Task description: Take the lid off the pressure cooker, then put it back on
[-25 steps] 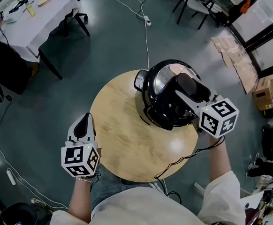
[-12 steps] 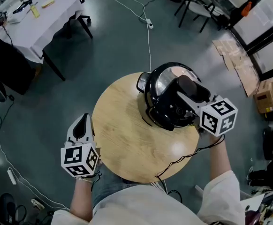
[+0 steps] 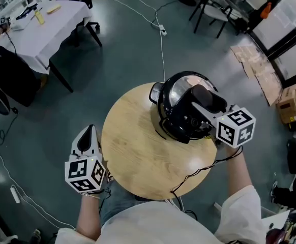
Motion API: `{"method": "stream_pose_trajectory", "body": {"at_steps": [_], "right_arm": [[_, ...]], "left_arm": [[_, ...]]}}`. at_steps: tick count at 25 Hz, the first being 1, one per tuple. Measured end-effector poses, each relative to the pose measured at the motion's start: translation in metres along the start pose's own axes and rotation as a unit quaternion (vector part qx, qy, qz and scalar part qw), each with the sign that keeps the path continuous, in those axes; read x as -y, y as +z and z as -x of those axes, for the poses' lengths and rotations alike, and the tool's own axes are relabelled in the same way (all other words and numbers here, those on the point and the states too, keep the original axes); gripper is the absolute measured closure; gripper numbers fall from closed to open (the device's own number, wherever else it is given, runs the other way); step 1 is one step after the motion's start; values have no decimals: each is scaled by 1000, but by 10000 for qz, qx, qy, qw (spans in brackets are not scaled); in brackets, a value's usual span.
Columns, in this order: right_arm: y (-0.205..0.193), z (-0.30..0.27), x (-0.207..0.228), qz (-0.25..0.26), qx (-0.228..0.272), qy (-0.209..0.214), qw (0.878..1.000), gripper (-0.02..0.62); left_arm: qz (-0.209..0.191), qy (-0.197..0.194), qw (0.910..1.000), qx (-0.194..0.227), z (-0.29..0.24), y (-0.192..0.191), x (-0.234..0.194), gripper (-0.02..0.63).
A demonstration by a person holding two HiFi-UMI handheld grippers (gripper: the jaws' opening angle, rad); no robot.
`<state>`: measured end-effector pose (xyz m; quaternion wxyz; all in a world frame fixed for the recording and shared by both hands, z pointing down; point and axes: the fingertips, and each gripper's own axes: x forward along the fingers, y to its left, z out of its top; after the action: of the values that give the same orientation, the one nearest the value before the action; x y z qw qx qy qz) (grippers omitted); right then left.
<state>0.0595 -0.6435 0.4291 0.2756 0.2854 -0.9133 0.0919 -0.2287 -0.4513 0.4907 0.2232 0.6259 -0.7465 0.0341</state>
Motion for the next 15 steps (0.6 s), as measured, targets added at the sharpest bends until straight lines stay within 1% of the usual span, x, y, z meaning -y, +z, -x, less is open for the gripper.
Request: {"method": "stream_pose_trajectory", "body": {"at_steps": [9, 15], "right_arm": [[4, 6, -2, 30, -32, 20, 10000, 304], [9, 18, -8, 27, 83, -88, 9999, 305]], "left_arm": [[-39, -97, 9999, -70, 1, -1, 4, 611], [-55, -134, 9999, -43, 7, 2, -1, 611]]}}
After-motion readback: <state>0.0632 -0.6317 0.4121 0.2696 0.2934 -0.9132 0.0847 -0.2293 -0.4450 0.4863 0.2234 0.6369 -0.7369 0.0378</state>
